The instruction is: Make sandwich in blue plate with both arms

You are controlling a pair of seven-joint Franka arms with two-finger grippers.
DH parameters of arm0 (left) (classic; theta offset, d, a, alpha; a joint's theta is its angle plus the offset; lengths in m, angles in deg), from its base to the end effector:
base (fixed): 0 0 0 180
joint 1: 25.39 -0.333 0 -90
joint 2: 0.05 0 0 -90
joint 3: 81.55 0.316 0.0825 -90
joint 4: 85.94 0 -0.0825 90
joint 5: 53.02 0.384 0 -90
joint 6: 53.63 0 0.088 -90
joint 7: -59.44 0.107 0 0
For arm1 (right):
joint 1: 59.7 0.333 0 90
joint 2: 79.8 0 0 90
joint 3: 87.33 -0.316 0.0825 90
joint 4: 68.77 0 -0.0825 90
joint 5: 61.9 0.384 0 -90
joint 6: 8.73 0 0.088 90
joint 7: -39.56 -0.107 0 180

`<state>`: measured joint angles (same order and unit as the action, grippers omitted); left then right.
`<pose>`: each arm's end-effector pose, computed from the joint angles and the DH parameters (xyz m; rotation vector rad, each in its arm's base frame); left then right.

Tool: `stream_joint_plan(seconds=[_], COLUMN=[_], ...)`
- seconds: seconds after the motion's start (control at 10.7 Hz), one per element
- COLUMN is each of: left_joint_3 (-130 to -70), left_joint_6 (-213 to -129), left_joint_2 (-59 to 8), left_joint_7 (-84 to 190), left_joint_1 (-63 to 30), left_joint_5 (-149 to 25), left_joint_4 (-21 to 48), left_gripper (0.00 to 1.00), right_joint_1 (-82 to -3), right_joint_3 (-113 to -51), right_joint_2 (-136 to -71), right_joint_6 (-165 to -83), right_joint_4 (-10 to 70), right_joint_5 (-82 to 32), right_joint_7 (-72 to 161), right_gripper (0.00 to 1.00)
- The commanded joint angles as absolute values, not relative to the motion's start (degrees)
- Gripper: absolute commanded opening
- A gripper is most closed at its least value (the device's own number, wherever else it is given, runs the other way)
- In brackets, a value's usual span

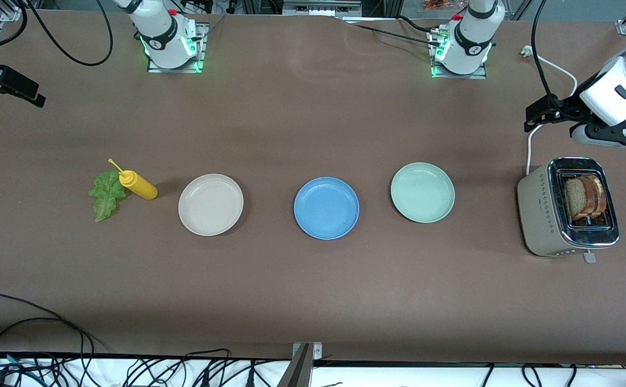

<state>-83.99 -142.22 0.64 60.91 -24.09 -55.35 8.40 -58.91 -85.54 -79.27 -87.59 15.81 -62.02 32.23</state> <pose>0.5439 -0.0401 0.5936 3.0970 -0.1396 -0.1382 0.5308 -0.0096 0.6571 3.1233 -0.2279 -0.1416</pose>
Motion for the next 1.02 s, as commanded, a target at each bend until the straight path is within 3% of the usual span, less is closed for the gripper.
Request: stream_joint_plan(seconds=[0.0,0.93], left_joint_3=[-84.45,-84.45], left_joint_6=[-142.84,-142.84], left_joint_2=[1.09,1.0], left_joint_7=[61.81,61.81], left_joint_1=[-24.51,-24.6], left_joint_5=[-55.21,-55.3], left_joint_4=[8.9,8.46], left_gripper=[1.0,1.0], right_joint_1=[-58.38,-57.95], right_joint_3=[-84.96,-85.22], right_joint_2=[-78.92,-79.01], right_joint_6=[-88.44,-89.24], right_joint_4=[16.74,16.57], right_joint_5=[-62.08,-61.9], right_joint_7=[33.06,32.97], right_gripper=[1.0,1.0])
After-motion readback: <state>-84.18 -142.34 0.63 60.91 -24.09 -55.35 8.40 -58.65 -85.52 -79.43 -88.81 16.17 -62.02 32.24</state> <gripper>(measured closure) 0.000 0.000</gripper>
